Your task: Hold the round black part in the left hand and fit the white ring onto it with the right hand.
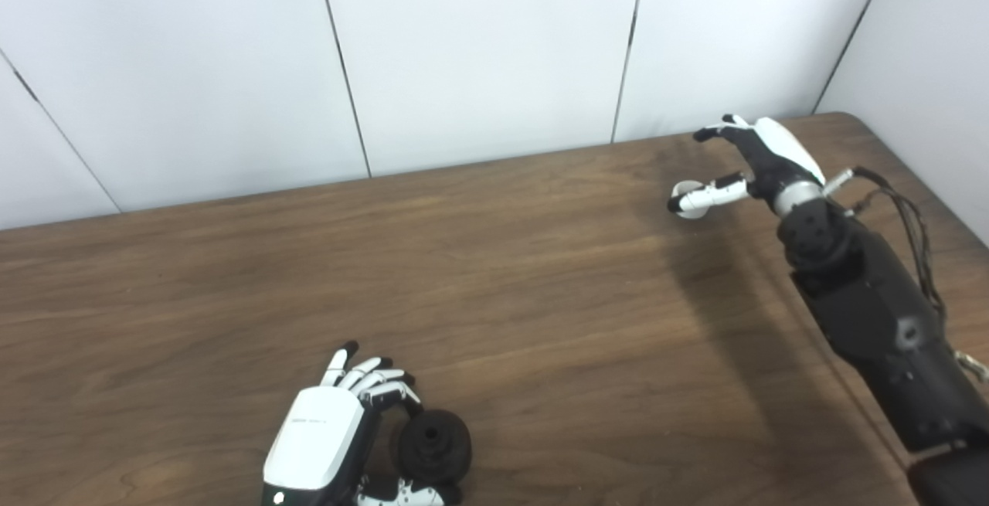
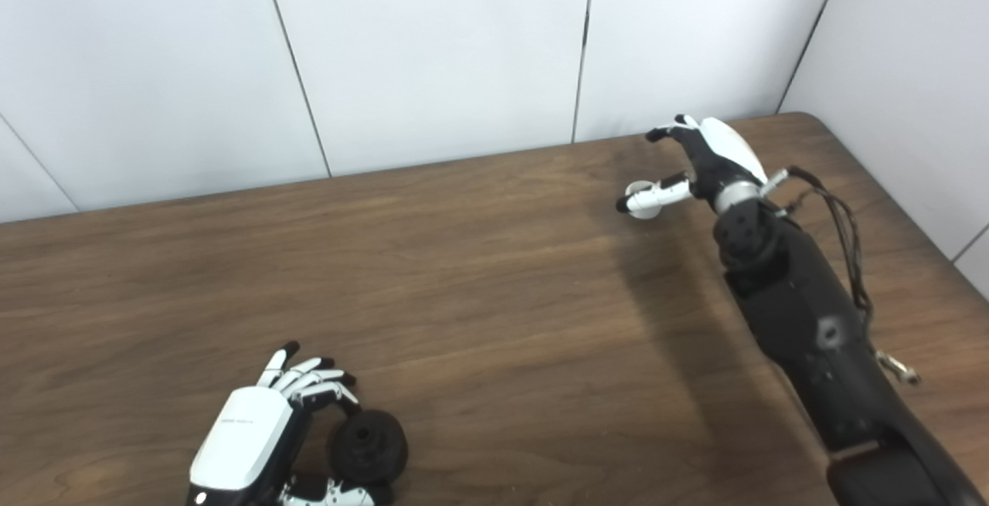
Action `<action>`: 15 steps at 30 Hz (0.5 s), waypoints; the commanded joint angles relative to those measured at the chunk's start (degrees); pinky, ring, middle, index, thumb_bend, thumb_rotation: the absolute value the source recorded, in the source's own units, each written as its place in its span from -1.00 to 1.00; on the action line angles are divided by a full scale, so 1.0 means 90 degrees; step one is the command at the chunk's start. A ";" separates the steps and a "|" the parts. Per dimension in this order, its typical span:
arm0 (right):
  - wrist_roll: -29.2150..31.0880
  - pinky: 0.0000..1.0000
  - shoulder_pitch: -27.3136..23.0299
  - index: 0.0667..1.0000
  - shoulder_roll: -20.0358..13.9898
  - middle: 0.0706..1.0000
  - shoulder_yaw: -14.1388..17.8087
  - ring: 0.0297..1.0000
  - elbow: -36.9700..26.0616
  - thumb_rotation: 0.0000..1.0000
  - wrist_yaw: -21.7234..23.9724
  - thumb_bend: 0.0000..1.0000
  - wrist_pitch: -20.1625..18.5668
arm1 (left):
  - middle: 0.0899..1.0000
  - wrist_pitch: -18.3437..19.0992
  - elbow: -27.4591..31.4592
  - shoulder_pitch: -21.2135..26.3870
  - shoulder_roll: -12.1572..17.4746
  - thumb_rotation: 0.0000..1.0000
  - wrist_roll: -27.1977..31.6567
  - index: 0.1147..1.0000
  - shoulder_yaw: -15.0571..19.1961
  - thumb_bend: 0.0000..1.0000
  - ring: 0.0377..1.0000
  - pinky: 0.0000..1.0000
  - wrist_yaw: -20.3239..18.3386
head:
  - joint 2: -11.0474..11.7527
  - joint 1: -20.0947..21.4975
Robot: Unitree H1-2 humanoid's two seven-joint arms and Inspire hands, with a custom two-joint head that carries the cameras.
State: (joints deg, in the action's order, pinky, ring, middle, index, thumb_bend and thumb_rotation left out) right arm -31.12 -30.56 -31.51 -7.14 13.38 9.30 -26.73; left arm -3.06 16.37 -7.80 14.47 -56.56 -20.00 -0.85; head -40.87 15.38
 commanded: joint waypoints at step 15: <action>-0.0397 0.93 -0.0747 0.39 -0.0156 0.93 -0.0427 1.00 0.0924 -0.46 0.0042 0.77 -0.0006 | 0.45 0.0003 0.0243 -0.0061 0.0029 -0.89 -0.0061 -0.16 0.0068 0.05 0.69 1.00 -0.0111 | -0.0026 0.0022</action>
State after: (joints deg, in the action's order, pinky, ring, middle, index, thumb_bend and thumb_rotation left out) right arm -33.50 -34.02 -31.43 -11.37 22.32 10.16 -26.73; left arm -2.94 16.86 -8.07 14.41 -56.61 -19.67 -1.48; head -41.04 15.64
